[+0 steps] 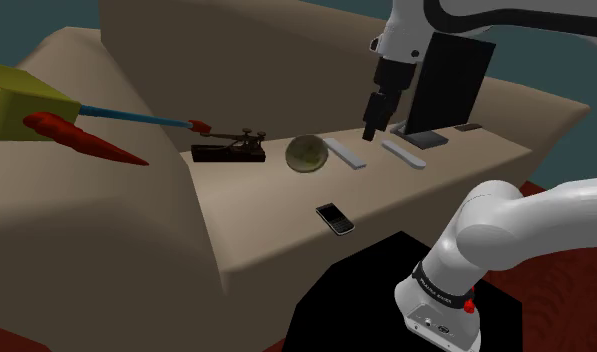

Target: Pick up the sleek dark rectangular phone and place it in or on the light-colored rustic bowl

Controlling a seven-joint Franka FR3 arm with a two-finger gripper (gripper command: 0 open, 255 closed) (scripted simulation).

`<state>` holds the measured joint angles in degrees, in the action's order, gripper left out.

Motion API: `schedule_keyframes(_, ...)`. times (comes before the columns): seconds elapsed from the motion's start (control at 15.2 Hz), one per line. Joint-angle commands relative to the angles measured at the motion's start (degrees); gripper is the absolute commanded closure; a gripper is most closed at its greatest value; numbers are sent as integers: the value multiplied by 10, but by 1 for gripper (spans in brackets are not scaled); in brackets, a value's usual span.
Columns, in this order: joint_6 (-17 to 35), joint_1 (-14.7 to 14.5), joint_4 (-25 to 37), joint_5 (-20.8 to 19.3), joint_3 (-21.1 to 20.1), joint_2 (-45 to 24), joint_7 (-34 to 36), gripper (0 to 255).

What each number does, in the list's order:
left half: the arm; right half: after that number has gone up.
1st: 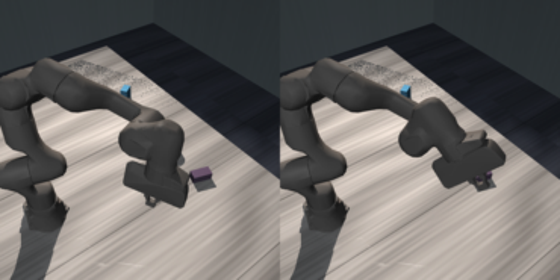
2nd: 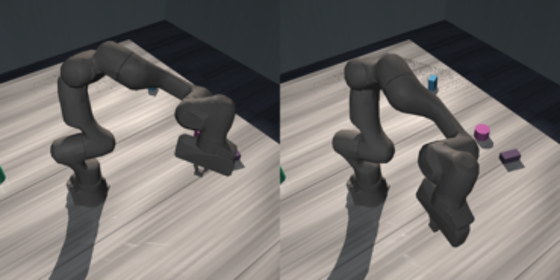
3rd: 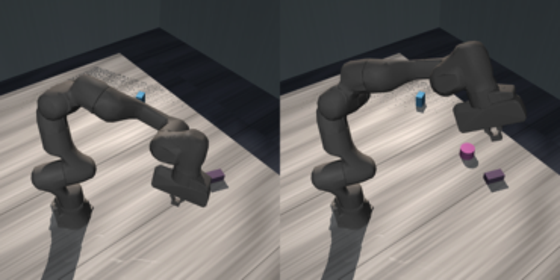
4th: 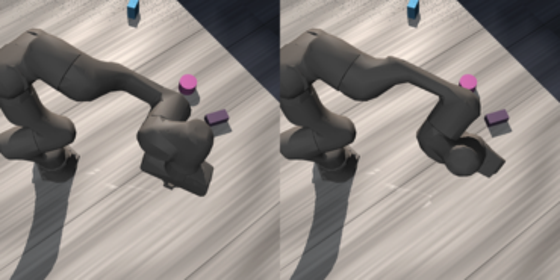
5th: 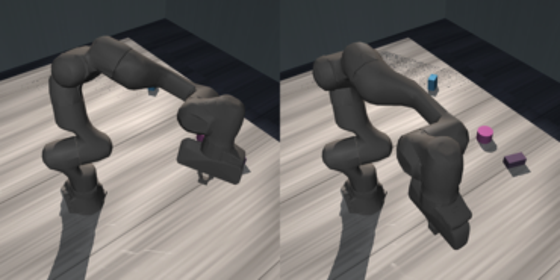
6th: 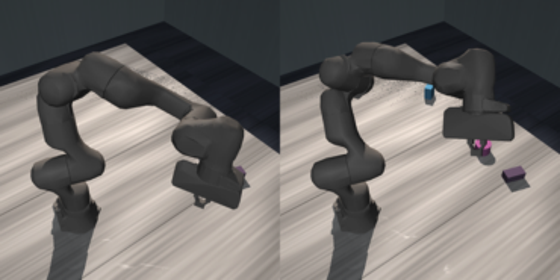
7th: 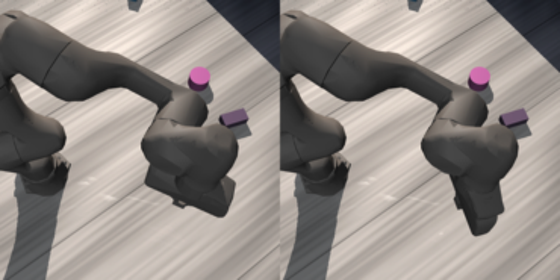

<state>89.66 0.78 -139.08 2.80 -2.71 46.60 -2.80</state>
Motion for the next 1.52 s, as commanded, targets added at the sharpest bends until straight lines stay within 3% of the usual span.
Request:
schedule_keyframes(0.0, 0, 0, 0, 0, 0, 0, 0, 0)
schedule_keyframes(0.46, 134, -1, -139, 42, -44, 18, 73, 0)
schedule_keyframes(0.86, 271, -11, -231, 87, -92, -15, 136, 0)
schedule_keyframes(0.99, 324, -16, -254, 104, -110, -40, 157, 0)
schedule_keyframes(1.45, 400, -21, -286, 118, -123, -84, 160, 0)
